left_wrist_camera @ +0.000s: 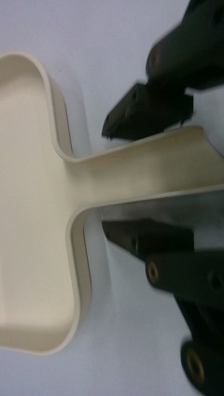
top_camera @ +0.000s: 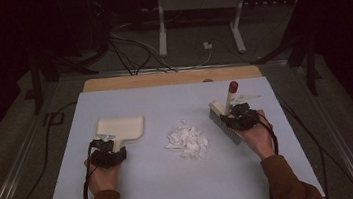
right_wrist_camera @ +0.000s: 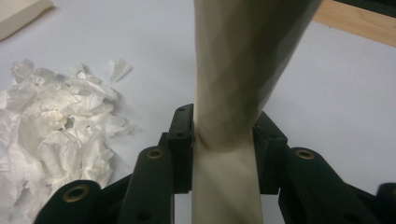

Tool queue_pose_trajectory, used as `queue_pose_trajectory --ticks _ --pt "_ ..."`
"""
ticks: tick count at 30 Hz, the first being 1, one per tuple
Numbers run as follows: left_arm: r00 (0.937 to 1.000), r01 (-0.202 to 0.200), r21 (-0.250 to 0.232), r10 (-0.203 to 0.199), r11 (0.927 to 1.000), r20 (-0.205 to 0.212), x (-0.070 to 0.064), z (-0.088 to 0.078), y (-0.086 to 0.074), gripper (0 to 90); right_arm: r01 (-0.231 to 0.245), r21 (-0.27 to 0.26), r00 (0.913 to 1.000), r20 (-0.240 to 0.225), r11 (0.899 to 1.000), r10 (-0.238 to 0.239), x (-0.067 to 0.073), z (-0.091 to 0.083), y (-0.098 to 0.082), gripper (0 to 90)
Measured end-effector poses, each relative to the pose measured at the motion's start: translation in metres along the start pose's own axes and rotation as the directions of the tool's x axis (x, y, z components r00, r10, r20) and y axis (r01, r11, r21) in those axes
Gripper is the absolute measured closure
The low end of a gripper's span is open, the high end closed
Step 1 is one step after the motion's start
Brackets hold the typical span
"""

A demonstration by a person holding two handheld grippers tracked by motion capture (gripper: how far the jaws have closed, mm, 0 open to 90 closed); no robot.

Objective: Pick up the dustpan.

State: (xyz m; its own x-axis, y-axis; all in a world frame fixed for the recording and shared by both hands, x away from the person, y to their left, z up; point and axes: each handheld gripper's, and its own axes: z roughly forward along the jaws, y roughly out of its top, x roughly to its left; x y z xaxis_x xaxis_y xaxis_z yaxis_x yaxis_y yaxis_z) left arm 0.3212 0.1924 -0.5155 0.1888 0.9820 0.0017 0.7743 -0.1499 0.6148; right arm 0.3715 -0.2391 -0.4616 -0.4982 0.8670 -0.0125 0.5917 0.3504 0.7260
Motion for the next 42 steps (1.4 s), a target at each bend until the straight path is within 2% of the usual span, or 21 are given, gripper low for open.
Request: queue_pose_trajectory --ticks 6,11,15,22,28,30,31,32,36,40,42 --pt "0.9999 0.012 0.0 -0.012 0.9999 -0.009 0.0 0.0 0.001 65.4 -0.009 0.001 1.0 -0.005 1.0 0.009 -0.001 0.0 0.0 66.8" --pt "0.9997 0.016 0.012 -0.017 0.9998 0.017 0.003 -0.002 0.002 66.1 0.013 0.011 0.9999 -0.008 1.0 -0.013 0.0 -0.001 0.0 67.0" --pt "0.9987 -0.025 0.019 0.024 0.9995 0.044 0.005 -0.009 0.002 66.3 -0.005 0.006 0.9999 -0.009 1.0 0.005 -0.001 0.0 0.0 67.0" --pt "0.9934 -0.068 0.015 0.066 0.9976 0.093 0.013 -0.018 -0.001 66.4 0.0 0.01 1.0 -0.006 1.0 0.0 -0.001 -0.001 0.0 67.1" --pt "0.9805 -0.146 0.005 0.144 0.9893 0.134 0.013 -0.032 0.0 66.4 -0.004 0.007 1.0 0.001 1.0 0.004 0.0 0.0 0.001 67.2" --pt "0.9719 -0.179 -0.006 0.178 0.9838 0.154 0.012 -0.037 0.001 66.4 -0.005 0.011 1.0 0.004 1.0 0.005 0.001 0.0 0.001 67.2" --pt "0.9639 -0.205 -0.02 0.206 0.9785 0.169 0.012 -0.039 0.002 66.4 -0.007 0.012 1.0 0.005 1.0 0.007 0.001 0.0 0.001 67.2" --pt "0.9501 -0.246 -0.04 0.249 0.9684 0.188 0.011 -0.041 0.002 66.3 -0.009 0.013 0.9999 0.004 1.0 0.009 0.001 0.0 0.002 67.2" --pt "0.9123 -0.337 -0.054 0.34 0.9401 0.229 0.01 -0.047 0.004 66.3 -0.015 0.017 0.9999 0.007 1.0 0.015 0.0 0.0 0.002 67.3" --pt "0.8846 -0.379 -0.058 0.38 0.9236 0.271 0.009 -0.05 0.004 66.3 -0.045 0.024 0.9985 0.032 0.999 0.044 -0.002 0.0 0.003 67.3" --pt "0.8733 -0.387 -0.056 0.386 0.9203 0.298 0.009 -0.05 0.004 66.3 -0.06 0.027 0.9977 0.034 0.998 0.059 -0.004 0.0 0.003 67.3"
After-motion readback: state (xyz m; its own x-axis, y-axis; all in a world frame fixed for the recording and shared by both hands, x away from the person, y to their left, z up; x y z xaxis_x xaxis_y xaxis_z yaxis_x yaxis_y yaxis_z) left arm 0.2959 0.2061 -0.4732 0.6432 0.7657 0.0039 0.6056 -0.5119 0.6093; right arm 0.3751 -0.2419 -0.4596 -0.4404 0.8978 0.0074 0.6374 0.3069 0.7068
